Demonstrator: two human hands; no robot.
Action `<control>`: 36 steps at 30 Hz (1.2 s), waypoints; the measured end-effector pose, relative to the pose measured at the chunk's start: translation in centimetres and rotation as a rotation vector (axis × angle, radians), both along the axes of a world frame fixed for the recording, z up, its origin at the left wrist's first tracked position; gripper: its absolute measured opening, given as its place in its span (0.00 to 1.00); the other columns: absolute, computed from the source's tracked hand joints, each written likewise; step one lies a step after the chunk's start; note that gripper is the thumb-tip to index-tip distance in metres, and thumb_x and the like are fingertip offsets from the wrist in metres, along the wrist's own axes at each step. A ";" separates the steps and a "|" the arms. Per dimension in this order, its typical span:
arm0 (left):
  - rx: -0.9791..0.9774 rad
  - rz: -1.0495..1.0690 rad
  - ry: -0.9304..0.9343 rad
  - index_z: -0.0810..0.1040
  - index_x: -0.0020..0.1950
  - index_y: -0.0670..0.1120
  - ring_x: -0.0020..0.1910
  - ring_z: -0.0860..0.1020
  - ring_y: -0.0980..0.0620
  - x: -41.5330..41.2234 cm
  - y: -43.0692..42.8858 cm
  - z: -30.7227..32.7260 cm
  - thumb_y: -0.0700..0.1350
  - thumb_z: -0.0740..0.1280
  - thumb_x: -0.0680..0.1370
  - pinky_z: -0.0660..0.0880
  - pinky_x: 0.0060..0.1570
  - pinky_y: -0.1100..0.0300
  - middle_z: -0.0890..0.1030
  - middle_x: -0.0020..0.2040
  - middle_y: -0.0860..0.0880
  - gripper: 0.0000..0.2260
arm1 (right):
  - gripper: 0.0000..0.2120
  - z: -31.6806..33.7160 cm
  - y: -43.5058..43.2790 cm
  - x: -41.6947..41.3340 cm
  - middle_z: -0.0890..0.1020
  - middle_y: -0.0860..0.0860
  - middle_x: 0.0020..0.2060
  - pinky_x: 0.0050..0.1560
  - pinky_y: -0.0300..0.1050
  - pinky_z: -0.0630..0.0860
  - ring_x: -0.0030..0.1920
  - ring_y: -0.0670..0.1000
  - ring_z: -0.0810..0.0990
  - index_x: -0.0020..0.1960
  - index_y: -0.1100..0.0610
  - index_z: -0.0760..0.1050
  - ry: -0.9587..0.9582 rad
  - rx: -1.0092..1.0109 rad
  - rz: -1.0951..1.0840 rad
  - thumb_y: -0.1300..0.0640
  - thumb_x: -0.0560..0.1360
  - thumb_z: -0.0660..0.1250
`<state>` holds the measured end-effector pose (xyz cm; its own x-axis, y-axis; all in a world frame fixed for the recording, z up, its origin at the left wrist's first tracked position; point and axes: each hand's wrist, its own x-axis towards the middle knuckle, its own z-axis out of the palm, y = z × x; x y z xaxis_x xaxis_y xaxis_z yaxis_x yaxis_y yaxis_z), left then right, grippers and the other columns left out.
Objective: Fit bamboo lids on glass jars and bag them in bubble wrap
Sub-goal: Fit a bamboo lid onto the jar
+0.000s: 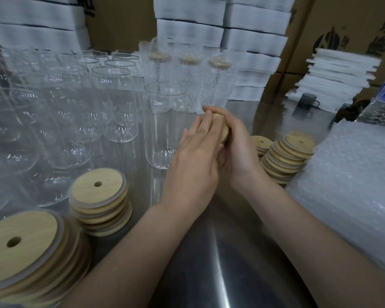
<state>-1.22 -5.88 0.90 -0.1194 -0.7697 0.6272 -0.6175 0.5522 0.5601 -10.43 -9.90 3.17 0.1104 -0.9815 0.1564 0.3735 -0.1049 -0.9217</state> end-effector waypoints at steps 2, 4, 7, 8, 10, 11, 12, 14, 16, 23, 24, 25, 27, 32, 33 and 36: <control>-0.022 -0.010 0.043 0.66 0.75 0.43 0.78 0.59 0.50 0.1 0.0 0.2 0.34 0.57 0.82 0.53 0.77 0.51 0.64 0.77 0.47 0.21 | 0.13 0.1 0.1 0.2 0.84 0.47 0.39 0.35 0.37 0.79 0.41 0.44 0.84 0.55 0.53 0.79 -0.046 0.013 0.016 0.54 0.83 0.56; -0.046 -0.035 0.105 0.70 0.72 0.41 0.76 0.64 0.49 0.2 -0.1 0.2 0.30 0.59 0.80 0.58 0.76 0.50 0.69 0.74 0.44 0.21 | 0.12 0.1 0.1 0.2 0.83 0.47 0.37 0.35 0.38 0.79 0.40 0.45 0.84 0.56 0.54 0.78 -0.076 0.019 0.028 0.54 0.83 0.56; -0.146 -0.039 0.190 0.77 0.66 0.38 0.70 0.72 0.46 0.2 0.0 0.1 0.30 0.62 0.77 0.67 0.71 0.49 0.77 0.67 0.42 0.17 | 0.13 0.0 0.2 0.3 0.82 0.48 0.34 0.36 0.40 0.80 0.38 0.46 0.83 0.56 0.54 0.77 -0.112 0.042 0.043 0.52 0.83 0.55; -0.192 -0.026 0.217 0.79 0.63 0.37 0.67 0.75 0.47 0.2 0.0 0.0 0.30 0.64 0.77 0.69 0.69 0.50 0.79 0.64 0.41 0.16 | 0.14 0.0 0.2 0.4 0.82 0.49 0.34 0.37 0.40 0.81 0.38 0.46 0.83 0.56 0.54 0.77 -0.127 0.058 0.048 0.51 0.84 0.54; -0.270 0.017 0.270 0.82 0.58 0.37 0.62 0.79 0.48 0.0 0.0 -0.1 0.32 0.68 0.75 0.73 0.65 0.52 0.82 0.58 0.42 0.12 | 0.17 0.0 0.3 0.5 0.81 0.51 0.37 0.38 0.41 0.81 0.40 0.48 0.82 0.55 0.54 0.77 -0.153 0.092 0.046 0.49 0.84 0.52; -0.299 0.046 0.292 0.83 0.55 0.37 0.60 0.80 0.49 0.0 0.0 -0.1 0.32 0.69 0.74 0.75 0.62 0.53 0.84 0.56 0.42 0.10 | 0.18 0.1 0.4 0.6 0.80 0.53 0.39 0.39 0.41 0.81 0.42 0.50 0.81 0.55 0.54 0.77 -0.163 0.103 0.039 0.48 0.84 0.51; -0.325 0.077 0.308 0.84 0.53 0.38 0.57 0.81 0.50 -0.1 0.0 -0.1 0.33 0.71 0.74 0.76 0.60 0.54 0.84 0.54 0.43 0.09 | 0.19 0.1 0.4 0.7 0.79 0.53 0.39 0.39 0.42 0.81 0.42 0.50 0.80 0.55 0.55 0.77 -0.177 0.106 0.033 0.47 0.84 0.51; -0.353 0.133 0.326 0.85 0.50 0.39 0.53 0.83 0.50 0.0 0.1 0.0 0.36 0.72 0.73 0.78 0.54 0.54 0.85 0.51 0.44 0.07 | 0.20 0.2 0.6 0.9 0.78 0.53 0.37 0.36 0.41 0.81 0.40 0.49 0.79 0.54 0.55 0.77 -0.209 0.098 0.019 0.46 0.85 0.50; -0.351 0.181 0.320 0.85 0.49 0.39 0.48 0.85 0.49 0.1 0.2 0.1 0.39 0.73 0.73 0.80 0.48 0.53 0.86 0.48 0.45 0.06 | 0.19 0.2 0.8 0.9 0.78 0.52 0.34 0.31 0.40 0.79 0.34 0.47 0.80 0.53 0.56 0.76 -0.239 0.089 0.005 0.46 0.85 0.51; -0.172 0.217 0.241 0.84 0.54 0.42 0.47 0.84 0.46 0.5 0.8 0.9 0.47 0.68 0.77 0.80 0.45 0.48 0.86 0.50 0.46 0.12 | 0.18 0.1 1.0 0.7 0.80 0.51 0.33 0.30 0.40 0.78 0.32 0.46 0.82 0.54 0.56 0.76 -0.206 0.055 -0.017 0.48 0.85 0.52; -0.154 0.207 0.219 0.84 0.55 0.41 0.46 0.84 0.45 0.5 0.9 0.9 0.47 0.67 0.77 0.80 0.44 0.47 0.86 0.50 0.46 0.12 | 0.18 0.1 0.9 0.7 0.80 0.52 0.35 0.30 0.40 0.78 0.32 0.46 0.82 0.55 0.56 0.76 -0.190 0.047 -0.024 0.48 0.84 0.52; -0.133 0.192 0.196 0.83 0.56 0.41 0.46 0.84 0.44 0.6 0.9 1.0 0.47 0.66 0.78 0.79 0.44 0.46 0.85 0.50 0.46 0.12 | 0.17 0.1 0.9 0.6 0.79 0.52 0.36 0.31 0.40 0.78 0.32 0.45 0.82 0.55 0.56 0.76 -0.176 0.040 -0.029 0.48 0.84 0.52; -0.070 0.152 0.152 0.81 0.59 0.41 0.50 0.82 0.44 0.6 0.8 1.2 0.47 0.64 0.81 0.77 0.48 0.46 0.84 0.53 0.45 0.13 | 0.17 0.0 0.7 0.6 0.79 0.52 0.37 0.32 0.40 0.78 0.34 0.45 0.82 0.56 0.55 0.77 -0.137 0.025 -0.033 0.49 0.84 0.52; 0.062 0.072 0.039 0.72 0.70 0.41 0.63 0.76 0.43 0.5 0.2 0.9 0.46 0.58 0.83 0.69 0.60 0.52 0.78 0.63 0.40 0.17 | 0.17 -0.4 0.5 0.4 0.79 0.53 0.41 0.35 0.39 0.79 0.38 0.45 0.83 0.53 0.51 0.80 0.019 -0.049 -0.066 0.47 0.82 0.54; 0.077 0.058 0.024 0.70 0.72 0.41 0.65 0.74 0.42 0.5 0.2 0.9 0.46 0.57 0.83 0.68 0.62 0.51 0.77 0.65 0.40 0.18 | 0.17 -0.4 0.5 0.4 0.79 0.54 0.44 0.35 0.39 0.79 0.39 0.45 0.83 0.52 0.49 0.81 0.042 -0.064 -0.070 0.47 0.80 0.55; 0.085 0.006 0.034 0.65 0.76 0.41 0.71 0.70 0.44 0.6 0.2 0.7 0.43 0.56 0.83 0.65 0.68 0.50 0.72 0.71 0.41 0.20 | 0.16 -0.2 0.6 0.4 0.79 0.55 0.49 0.36 0.39 0.79 0.42 0.45 0.82 0.48 0.47 0.82 0.090 -0.086 -0.076 0.45 0.74 0.57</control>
<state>-0.58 -5.72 1.64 -0.0946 -0.8209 0.5632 -0.6006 0.4983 0.6253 -10.03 -9.31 2.98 0.0532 -0.9710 0.2332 0.2778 -0.2099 -0.9374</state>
